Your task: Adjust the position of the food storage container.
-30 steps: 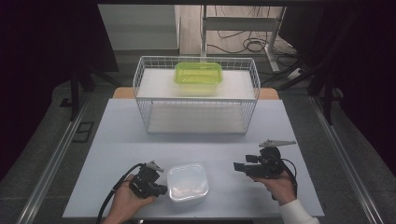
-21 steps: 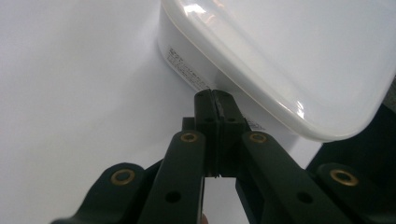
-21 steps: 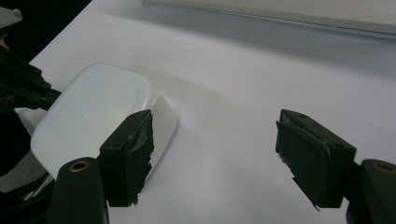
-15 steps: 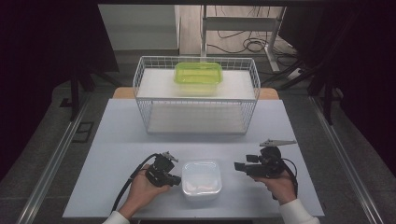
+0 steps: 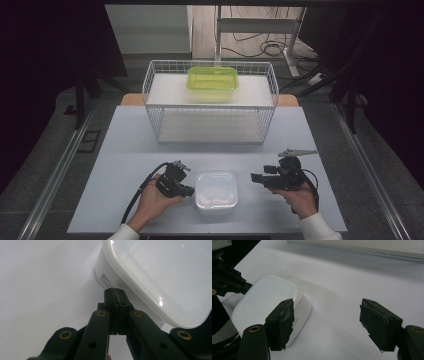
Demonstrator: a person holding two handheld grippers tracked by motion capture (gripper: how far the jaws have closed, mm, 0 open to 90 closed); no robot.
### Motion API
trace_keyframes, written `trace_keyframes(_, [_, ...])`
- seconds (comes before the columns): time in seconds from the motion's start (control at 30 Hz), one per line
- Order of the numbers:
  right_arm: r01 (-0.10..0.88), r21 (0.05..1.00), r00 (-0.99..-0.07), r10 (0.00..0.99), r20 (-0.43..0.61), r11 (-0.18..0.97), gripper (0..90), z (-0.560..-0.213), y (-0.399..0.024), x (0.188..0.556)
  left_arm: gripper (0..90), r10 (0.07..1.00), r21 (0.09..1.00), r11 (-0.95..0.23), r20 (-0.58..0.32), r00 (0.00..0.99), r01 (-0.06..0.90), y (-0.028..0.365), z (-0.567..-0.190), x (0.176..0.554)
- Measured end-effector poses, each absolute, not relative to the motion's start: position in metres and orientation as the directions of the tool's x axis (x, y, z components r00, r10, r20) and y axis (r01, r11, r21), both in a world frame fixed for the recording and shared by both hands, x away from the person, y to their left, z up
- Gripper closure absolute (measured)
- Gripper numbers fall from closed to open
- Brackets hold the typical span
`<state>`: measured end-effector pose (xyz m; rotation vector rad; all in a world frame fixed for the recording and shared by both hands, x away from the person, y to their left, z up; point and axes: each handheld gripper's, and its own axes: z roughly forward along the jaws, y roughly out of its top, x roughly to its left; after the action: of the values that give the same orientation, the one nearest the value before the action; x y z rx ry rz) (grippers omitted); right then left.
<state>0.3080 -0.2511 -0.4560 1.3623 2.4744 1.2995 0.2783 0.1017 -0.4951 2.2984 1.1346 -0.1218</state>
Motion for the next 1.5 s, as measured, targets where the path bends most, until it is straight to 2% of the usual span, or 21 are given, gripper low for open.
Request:
trace_keyframes(0.2, [0.685,0.679,-0.613,0.714,0.34,0.264,27.5,-0.456,-0.253,0.309,89.3,0.698,0.459,-0.47,-0.33,0.636,0.754,0.106,-0.492,0.275])
trace_keyframes(0.37, [0.687,0.679,-0.609,0.716,0.342,0.259,27.6,-0.456,-0.254,0.309,89.3,0.649,0.479,-0.473,-0.378,0.66,0.74,0.112,-0.487,0.253])
trace_keyframes(0.67, [0.687,0.678,-0.607,0.719,0.338,0.261,27.6,-0.456,-0.254,0.31,89.3,0.564,0.458,-0.605,-0.331,0.757,0.651,0.081,-0.488,0.221])
trace_keyframes(0.9, [0.688,0.675,-0.609,0.718,0.336,0.268,27.6,-0.457,-0.253,0.31,89.5,0.56,0.461,-0.609,-0.328,0.761,0.646,0.066,-0.493,0.227])
trace_keyframes(1.5, [0.692,0.671,-0.603,0.723,0.336,0.266,27.6,-0.458,-0.255,0.311,89.4,0.581,0.462,-0.584,-0.337,0.741,0.668,0.073,-0.494,0.235])
